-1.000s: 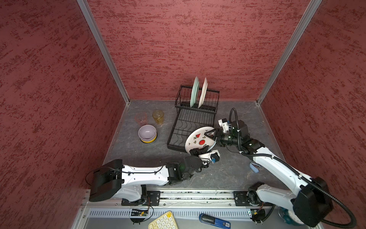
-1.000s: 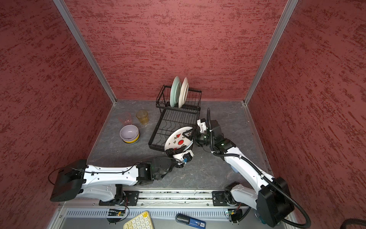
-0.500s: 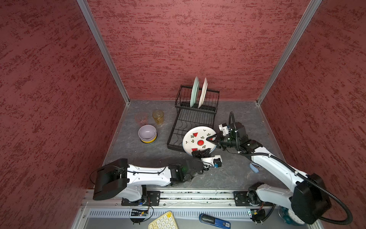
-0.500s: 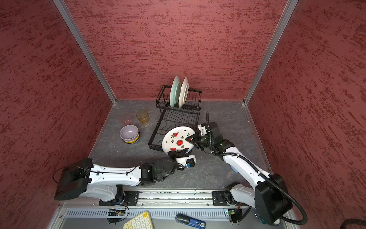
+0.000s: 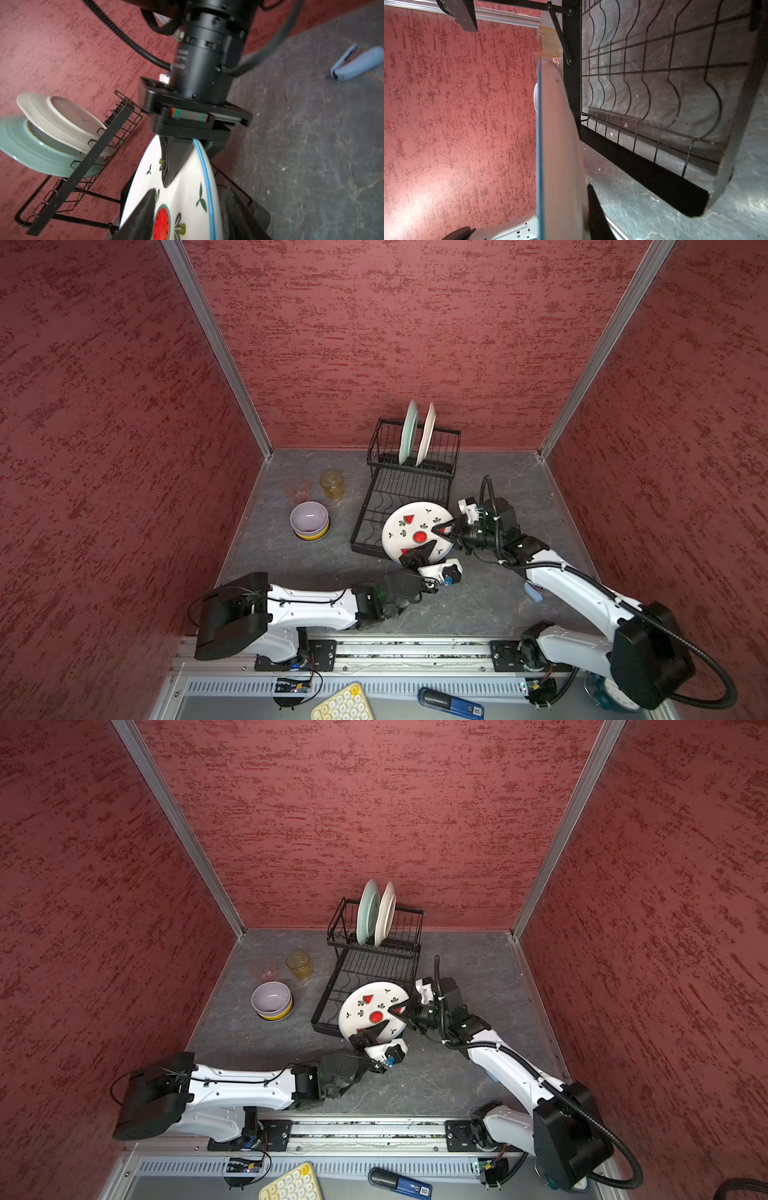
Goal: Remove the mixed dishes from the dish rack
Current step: 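Open the left gripper off the plate while the right gripper holds it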
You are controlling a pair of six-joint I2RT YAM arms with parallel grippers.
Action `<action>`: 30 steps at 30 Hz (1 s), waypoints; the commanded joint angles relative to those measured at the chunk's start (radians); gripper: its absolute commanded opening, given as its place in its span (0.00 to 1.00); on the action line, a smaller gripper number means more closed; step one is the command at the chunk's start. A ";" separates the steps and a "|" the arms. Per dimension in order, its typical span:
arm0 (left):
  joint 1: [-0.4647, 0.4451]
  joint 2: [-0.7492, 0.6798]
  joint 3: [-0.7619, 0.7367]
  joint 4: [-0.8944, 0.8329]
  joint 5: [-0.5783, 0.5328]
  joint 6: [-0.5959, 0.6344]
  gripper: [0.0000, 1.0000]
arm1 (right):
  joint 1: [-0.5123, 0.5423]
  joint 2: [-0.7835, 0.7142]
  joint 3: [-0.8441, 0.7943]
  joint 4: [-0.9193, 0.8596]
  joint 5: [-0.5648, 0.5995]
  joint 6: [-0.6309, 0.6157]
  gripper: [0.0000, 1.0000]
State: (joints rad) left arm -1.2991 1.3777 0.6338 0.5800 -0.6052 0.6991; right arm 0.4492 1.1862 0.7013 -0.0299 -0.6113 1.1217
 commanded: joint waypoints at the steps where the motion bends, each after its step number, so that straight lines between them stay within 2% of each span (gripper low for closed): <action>1: 0.002 -0.028 -0.020 0.081 -0.005 -0.048 0.96 | -0.012 -0.017 0.005 0.177 -0.038 0.052 0.00; 2: 0.001 -0.033 -0.023 0.081 -0.004 -0.051 1.00 | -0.013 -0.017 0.003 0.179 -0.034 0.054 0.00; 11: -0.004 -0.058 -0.043 0.083 0.004 -0.086 1.00 | -0.031 -0.069 -0.032 0.145 0.061 0.047 0.00; 30: 0.013 -0.100 -0.061 0.088 0.009 -0.190 1.00 | -0.032 -0.482 -0.196 -0.122 0.361 0.035 0.00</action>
State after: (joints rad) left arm -1.3056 1.3087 0.5831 0.6472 -0.5564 0.5426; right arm 0.4168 0.7574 0.5091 -0.1638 -0.2886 1.1484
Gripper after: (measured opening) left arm 0.996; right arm 0.164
